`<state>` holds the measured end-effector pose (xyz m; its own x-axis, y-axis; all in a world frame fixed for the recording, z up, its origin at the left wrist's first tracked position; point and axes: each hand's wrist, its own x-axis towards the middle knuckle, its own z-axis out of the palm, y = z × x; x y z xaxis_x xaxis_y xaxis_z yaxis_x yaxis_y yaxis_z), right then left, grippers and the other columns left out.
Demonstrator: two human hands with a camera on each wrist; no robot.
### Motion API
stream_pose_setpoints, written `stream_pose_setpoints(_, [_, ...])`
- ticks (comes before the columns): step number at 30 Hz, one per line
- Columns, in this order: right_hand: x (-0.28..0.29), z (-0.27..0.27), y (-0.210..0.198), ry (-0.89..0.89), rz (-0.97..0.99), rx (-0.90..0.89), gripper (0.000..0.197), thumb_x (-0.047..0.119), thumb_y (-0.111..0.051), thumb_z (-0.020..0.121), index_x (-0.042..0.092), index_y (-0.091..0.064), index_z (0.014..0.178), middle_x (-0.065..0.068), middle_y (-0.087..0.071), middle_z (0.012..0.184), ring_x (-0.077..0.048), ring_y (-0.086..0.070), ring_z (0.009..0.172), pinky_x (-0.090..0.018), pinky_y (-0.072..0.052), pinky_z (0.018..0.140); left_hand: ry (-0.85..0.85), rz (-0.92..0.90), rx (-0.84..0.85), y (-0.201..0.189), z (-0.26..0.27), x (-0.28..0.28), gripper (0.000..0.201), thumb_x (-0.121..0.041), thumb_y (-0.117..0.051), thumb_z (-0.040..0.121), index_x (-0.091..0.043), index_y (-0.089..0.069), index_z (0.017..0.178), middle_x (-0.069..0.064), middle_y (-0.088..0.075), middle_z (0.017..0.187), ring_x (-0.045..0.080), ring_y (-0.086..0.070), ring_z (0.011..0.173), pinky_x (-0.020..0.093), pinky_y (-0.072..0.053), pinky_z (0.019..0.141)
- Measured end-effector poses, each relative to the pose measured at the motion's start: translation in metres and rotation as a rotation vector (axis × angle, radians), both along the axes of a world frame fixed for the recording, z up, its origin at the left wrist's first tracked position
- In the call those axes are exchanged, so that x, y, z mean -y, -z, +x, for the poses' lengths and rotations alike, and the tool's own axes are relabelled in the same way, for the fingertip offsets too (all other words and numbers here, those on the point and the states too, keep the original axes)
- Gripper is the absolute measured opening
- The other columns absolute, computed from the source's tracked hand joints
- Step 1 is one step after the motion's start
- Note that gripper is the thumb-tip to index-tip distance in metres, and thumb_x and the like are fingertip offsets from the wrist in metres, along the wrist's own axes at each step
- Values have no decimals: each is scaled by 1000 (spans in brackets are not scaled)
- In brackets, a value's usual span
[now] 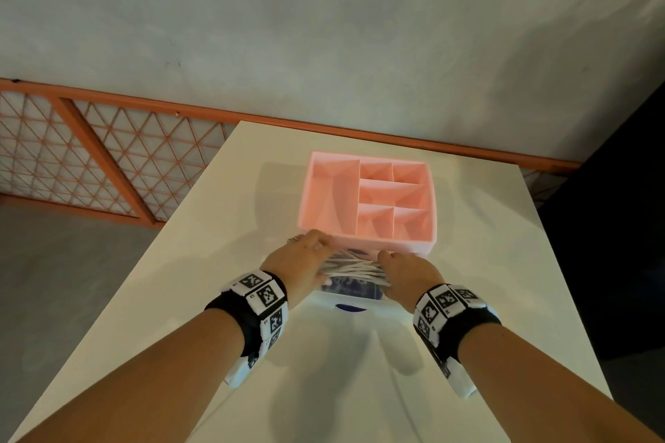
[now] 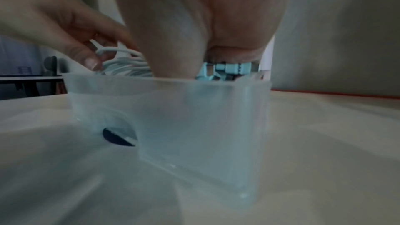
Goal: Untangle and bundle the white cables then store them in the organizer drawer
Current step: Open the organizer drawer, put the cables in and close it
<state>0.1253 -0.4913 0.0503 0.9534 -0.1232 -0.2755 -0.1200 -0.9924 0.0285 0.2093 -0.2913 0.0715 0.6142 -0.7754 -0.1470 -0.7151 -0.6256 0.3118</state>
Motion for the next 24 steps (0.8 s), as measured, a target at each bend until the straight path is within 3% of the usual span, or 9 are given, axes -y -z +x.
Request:
stream_pose_setpoints(3, [-1, 2, 4, 7, -1, -14, 52, 37, -59, 86, 11, -38, 126, -11, -58, 122, -33, -57, 107, -40, -49, 90, 41, 240, 4, 11, -5, 5, 52, -48, -30, 96, -28, -28, 144, -1, -32, 151, 25, -31, 134, 41, -29, 108])
stream_pose_setpoints(6, [-6, 7, 4, 51, -19, -74, 65, 49, -59, 82, 9, -36, 128, -12, -52, 128, -33, -51, 115, -42, -45, 95, 16, 288, -16, 24, -13, 7, 50, -44, -22, 98, -28, -29, 145, -5, -29, 153, 26, -29, 134, 42, -29, 106])
stream_pose_setpoints(9, [-10, 11, 3, 137, 48, -135, 64, 38, -62, 81, 10, -33, 131, -13, -46, 134, -34, -44, 122, -44, -42, 100, -35, 220, -81, 30, -14, 12, 44, -39, -28, 98, -26, -42, 139, -2, -34, 150, 29, -33, 129, 40, -31, 107])
stream_pose_setpoints(12, [-14, 15, 3, 221, 108, -167, 57, 18, -56, 81, 9, -32, 133, -17, -42, 135, -37, -40, 124, -45, -42, 99, -28, 161, -87, 26, -11, 20, 41, -30, -35, 97, -23, -48, 135, 0, -40, 148, 27, -38, 129, 33, -24, 107])
stream_pose_setpoints(14, [-17, 14, 1, 260, 174, -174, 60, 14, -53, 81, 8, -28, 136, -21, -36, 138, -41, -34, 127, -47, -37, 104, -54, 140, -106, 23, -9, 23, 39, -30, -41, 95, -24, -53, 132, 1, -46, 144, 27, -42, 127, 33, -27, 106])
stream_pose_setpoints(16, [-17, 11, -1, 296, 320, -157, 67, 14, -53, 81, 9, -22, 140, -22, -29, 141, -42, -26, 131, -46, -28, 109, -89, 140, -122, 22, -6, 24, 36, -32, -46, 92, -23, -60, 125, 4, -56, 135, 29, -49, 121, 33, -35, 104])
stream_pose_setpoints(19, [-12, 2, -3, 294, 487, -99, 75, 21, -56, 81, 14, -16, 144, -16, -27, 143, -37, -24, 133, -44, -27, 110, -168, 120, -167, 20, -5, 24, 36, -34, -56, 88, -21, -62, 121, 7, -62, 125, 28, -56, 115, 34, -44, 98])
stream_pose_setpoints(22, [-5, -13, -8, 160, 411, -21, 71, 27, -53, 86, 11, -17, 145, -12, -26, 150, -29, -28, 136, -37, -28, 113, -230, 32, -173, 21, -5, 22, 42, -33, -64, 83, -17, -59, 121, 4, -59, 125, 26, -57, 112, 35, -45, 96])
stream_pose_setpoints(24, [0, -25, -12, 74, 311, 35, 63, 29, -46, 93, 8, -19, 145, -9, -26, 152, -25, -33, 136, -33, -32, 111, -268, -60, -178, 21, -5, 20, 34, -31, -69, 79, -16, -56, 106, 2, -56, 119, 23, -56, 102, 31, -45, 89])
